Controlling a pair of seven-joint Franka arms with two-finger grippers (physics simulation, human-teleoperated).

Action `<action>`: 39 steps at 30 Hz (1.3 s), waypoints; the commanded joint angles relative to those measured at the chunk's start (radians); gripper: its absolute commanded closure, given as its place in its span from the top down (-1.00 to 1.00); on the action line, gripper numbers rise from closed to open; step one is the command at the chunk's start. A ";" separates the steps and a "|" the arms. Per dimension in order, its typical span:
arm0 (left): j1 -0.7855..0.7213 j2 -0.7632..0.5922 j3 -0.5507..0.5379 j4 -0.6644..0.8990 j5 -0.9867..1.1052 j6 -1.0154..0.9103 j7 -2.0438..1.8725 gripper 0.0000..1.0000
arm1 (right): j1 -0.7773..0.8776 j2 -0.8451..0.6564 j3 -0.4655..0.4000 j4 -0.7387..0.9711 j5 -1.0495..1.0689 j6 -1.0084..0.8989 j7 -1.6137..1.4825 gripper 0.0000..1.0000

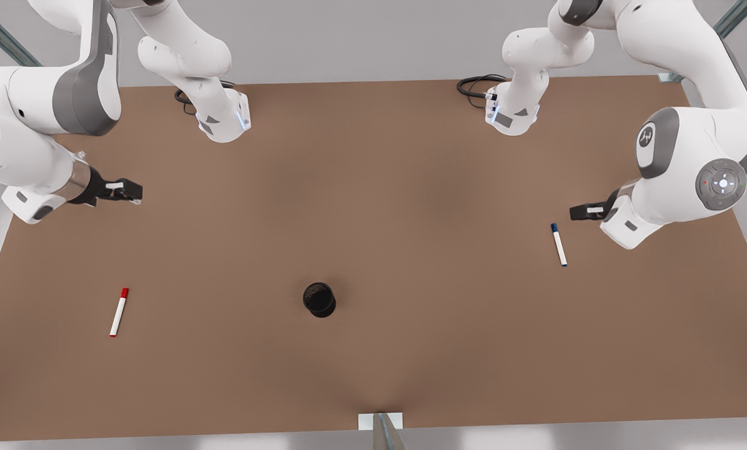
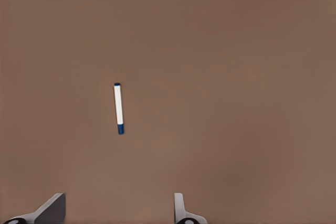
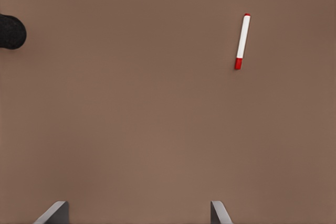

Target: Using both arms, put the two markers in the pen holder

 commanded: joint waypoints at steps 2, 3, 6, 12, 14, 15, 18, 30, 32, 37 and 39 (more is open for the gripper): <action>-0.001 0.007 0.003 -0.018 0.002 0.015 -0.050 1.00 | 0.001 0.011 0.000 0.005 -0.005 0.024 -0.016 1.00; -0.001 0.007 0.026 -0.076 0.002 0.071 -0.047 1.00 | 0.001 0.028 0.000 0.014 -0.015 0.038 -0.016 1.00; -0.001 0.034 0.122 -0.429 0.002 0.554 0.020 1.00 | -0.017 0.345 0.000 0.219 -0.008 0.159 -0.097 1.00; 0.008 0.094 0.166 -0.774 -0.004 1.066 0.106 1.00 | -0.155 0.643 0.001 0.316 0.006 0.401 -0.099 1.00; 0.016 0.107 0.167 -0.783 -0.004 1.069 0.108 1.00 | -0.178 0.685 0.001 0.313 0.006 0.446 -0.099 1.00; 0.027 0.113 0.167 -0.793 -0.004 1.069 0.108 1.00 | -0.200 0.712 0.001 0.312 0.009 0.475 -0.099 1.00; 0.031 0.130 0.166 -0.817 -0.004 1.083 0.108 1.00 | -0.251 0.766 0.001 0.312 0.008 0.544 -0.148 1.00; 0.057 0.192 0.167 -0.842 -0.027 1.149 0.269 1.00 | -0.301 0.801 -0.017 0.186 -0.092 0.753 -0.245 1.00; 0.056 0.194 0.166 -0.840 -0.026 1.165 0.269 1.00 | -0.301 0.806 -0.014 0.172 -0.089 0.767 -0.232 1.00; 0.056 0.206 0.167 -0.839 -0.024 1.176 0.269 1.00 | -0.301 0.823 -0.014 0.145 -0.038 0.773 -0.232 1.00; 0.056 0.205 0.167 -0.837 -0.027 1.176 0.266 0.84 | -0.310 0.827 -0.014 0.146 -0.031 0.783 -0.237 1.00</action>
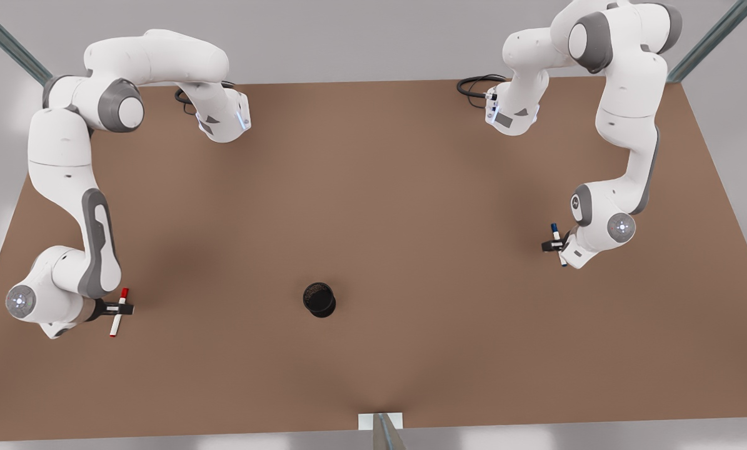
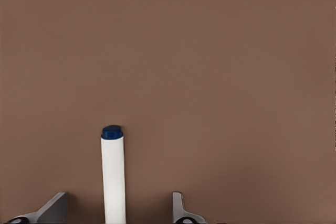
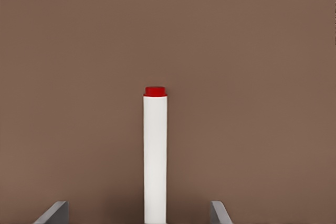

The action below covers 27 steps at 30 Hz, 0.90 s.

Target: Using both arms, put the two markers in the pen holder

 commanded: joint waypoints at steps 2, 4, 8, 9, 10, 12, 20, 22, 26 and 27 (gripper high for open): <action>0.000 -0.005 0.000 0.003 -0.003 0.019 0.052 0.65 | -0.002 0.002 0.000 0.011 0.016 0.045 -0.071 1.00; 0.000 -0.008 0.000 0.006 -0.003 0.019 0.045 0.65 | -0.002 0.015 0.000 0.014 0.014 0.077 -0.072 1.00; 0.002 -0.008 -0.001 0.009 -0.005 0.019 0.044 0.65 | -0.001 0.038 0.003 0.019 0.022 0.123 -0.069 1.00; 0.002 -0.008 -0.001 0.009 -0.017 0.019 0.044 0.50 | -0.001 0.040 0.005 0.019 0.023 0.133 -0.069 1.00; 0.002 -0.008 -0.001 0.009 -0.017 0.019 0.044 0.42 | -0.001 0.046 0.005 0.020 0.023 0.142 -0.069 1.00; 0.002 -0.008 -0.001 0.009 -0.017 0.019 0.044 0.35 | -0.001 0.048 0.005 0.019 0.025 0.143 -0.069 1.00; -0.001 -0.028 -0.001 0.013 -0.019 0.005 0.044 0.25 | -0.004 0.051 0.005 0.019 0.022 0.142 -0.066 0.54; 0.000 -0.034 -0.001 0.012 -0.019 -0.035 0.044 0.25 | -0.004 0.051 0.005 0.017 0.022 0.142 -0.066 0.39; -0.001 -0.030 0.000 0.010 -0.019 -0.033 0.044 0.16 | -0.004 0.051 0.005 0.019 0.023 0.142 -0.066 0.14; -0.001 -0.030 0.000 0.010 -0.019 -0.033 0.044 0.14 | -0.004 0.051 0.005 0.019 0.023 0.142 -0.066 0.08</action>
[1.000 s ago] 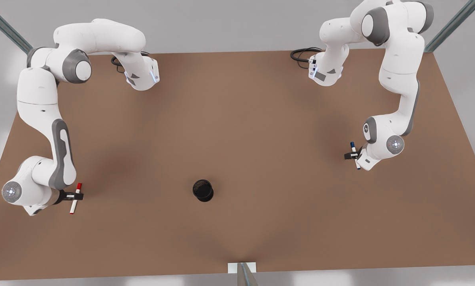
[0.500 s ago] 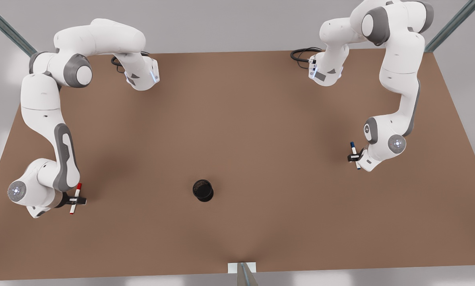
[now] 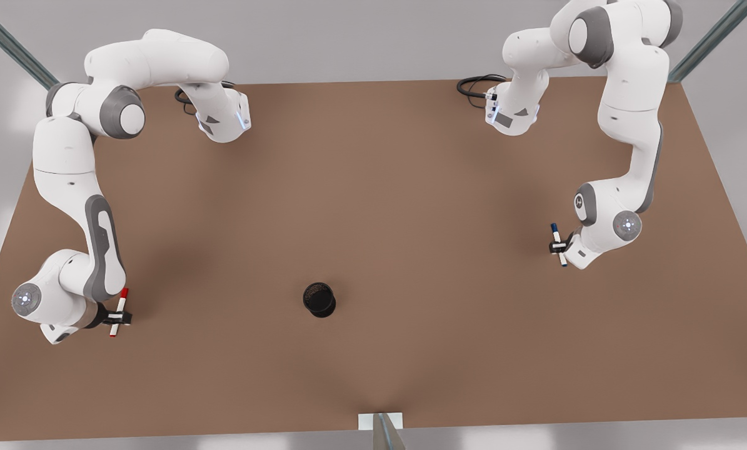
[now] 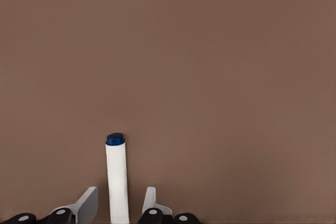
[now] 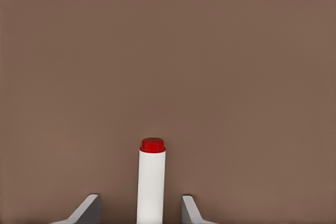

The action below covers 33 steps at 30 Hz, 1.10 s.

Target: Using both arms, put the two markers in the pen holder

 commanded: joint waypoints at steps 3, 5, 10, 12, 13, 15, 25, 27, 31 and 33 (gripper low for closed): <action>0.001 0.003 0.001 0.001 0.003 -0.012 0.006 0.02 | 0.000 -0.003 0.000 0.000 -0.006 0.004 -0.011 0.04; 0.000 0.003 0.001 0.003 0.003 -0.012 0.006 -0.07 | 0.000 -0.001 0.000 0.002 -0.003 0.004 -0.011 0.04; 0.001 0.003 0.001 0.003 0.003 -0.012 0.006 -0.12 | 0.000 0.002 0.000 0.008 -0.001 0.006 -0.010 0.01; 0.000 0.006 0.001 0.003 0.003 -0.012 0.006 -0.19 | 0.000 0.002 0.000 0.014 -0.001 0.006 -0.008 0.01; 0.000 0.009 0.001 0.003 0.003 -0.012 0.006 -0.20 | 0.000 0.002 0.000 0.016 0.000 0.006 -0.010 0.01; 0.000 0.010 0.001 0.003 0.003 -0.010 0.006 -0.20 | 0.000 0.002 0.000 0.017 0.002 0.006 -0.010 0.01; -0.005 0.016 0.001 0.004 0.003 -0.010 -0.029 -0.53 | 0.000 0.011 0.000 0.025 0.003 0.006 -0.010 -0.06; -0.005 0.016 0.001 0.004 0.003 -0.010 -0.029 -0.53 | -0.001 0.010 0.000 0.025 0.003 0.004 -0.011 -0.07; -0.007 0.010 0.001 0.003 0.001 -0.013 -0.057 -0.53 | -0.001 0.010 -0.001 0.025 0.002 0.004 -0.011 -0.14; -0.010 0.007 -0.001 0.003 0.001 -0.013 -0.083 -0.53 | -0.001 0.011 -0.001 0.025 0.002 0.004 -0.011 -0.25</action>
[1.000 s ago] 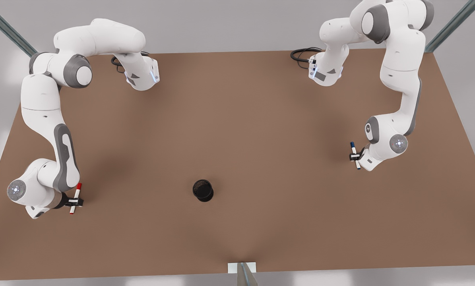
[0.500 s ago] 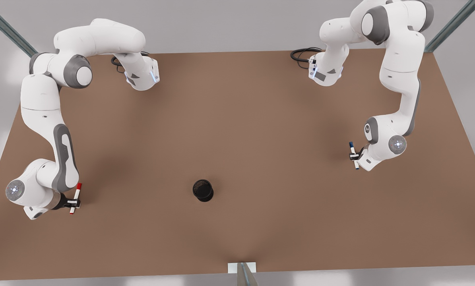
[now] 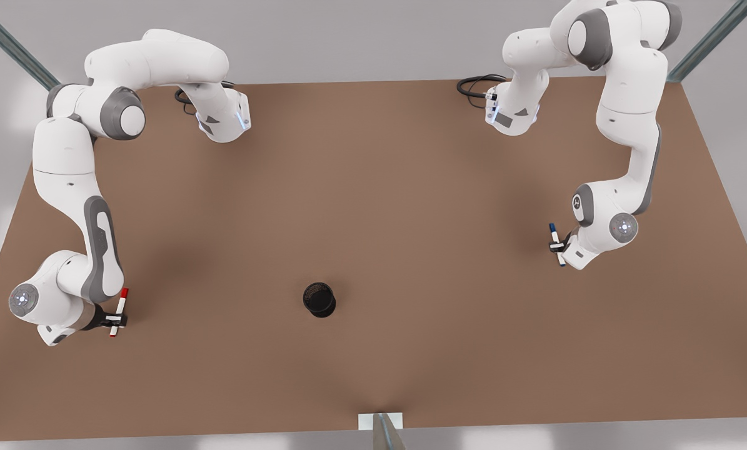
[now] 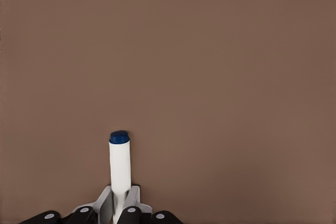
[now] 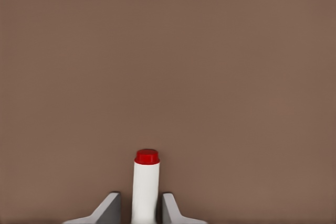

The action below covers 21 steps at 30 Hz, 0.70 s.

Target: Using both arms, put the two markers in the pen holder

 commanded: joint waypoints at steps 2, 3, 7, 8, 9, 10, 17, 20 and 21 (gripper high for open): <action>-0.007 -0.013 0.000 0.002 -0.015 -0.006 -0.087 -0.53 | 0.000 -0.001 0.000 0.000 -0.005 0.000 0.004 -0.35; -0.040 -0.027 -0.001 0.002 -0.030 -0.007 -0.198 -0.53 | 0.000 -0.001 0.000 0.000 -0.003 0.000 0.004 -0.37; -0.131 -0.048 -0.009 0.035 -0.098 -0.007 -0.454 -0.53 | 0.000 -0.005 0.000 0.002 -0.003 0.000 0.003 -0.41; -0.201 -0.024 -0.009 0.077 -0.099 -0.007 -0.601 -0.53 | 0.000 -0.007 0.000 0.006 -0.003 -0.002 0.003 -0.41; -0.292 0.002 -0.010 0.152 -0.109 -0.039 -0.790 -0.53 | 0.000 -0.007 0.001 0.008 -0.003 -0.005 0.003 -0.41; -0.346 0.024 -0.033 0.232 -0.109 -0.075 -0.961 -0.53 | 0.000 -0.007 0.001 0.008 -0.005 -0.007 0.003 -0.42; -0.693 0.229 -0.006 0.772 -0.080 -0.326 -1.721 -0.54 | -0.009 -0.013 0.023 0.012 -0.003 -0.027 0.001 -0.42; -0.996 0.286 0.279 0.899 -0.101 -0.312 -2.025 -0.54 | -0.017 -0.022 0.047 0.012 0.001 -0.050 -0.006 -0.42; -1.097 0.312 0.379 0.934 -0.109 -0.279 -2.118 -0.54 | -0.022 -0.022 0.066 0.012 0.001 -0.059 -0.009 -0.42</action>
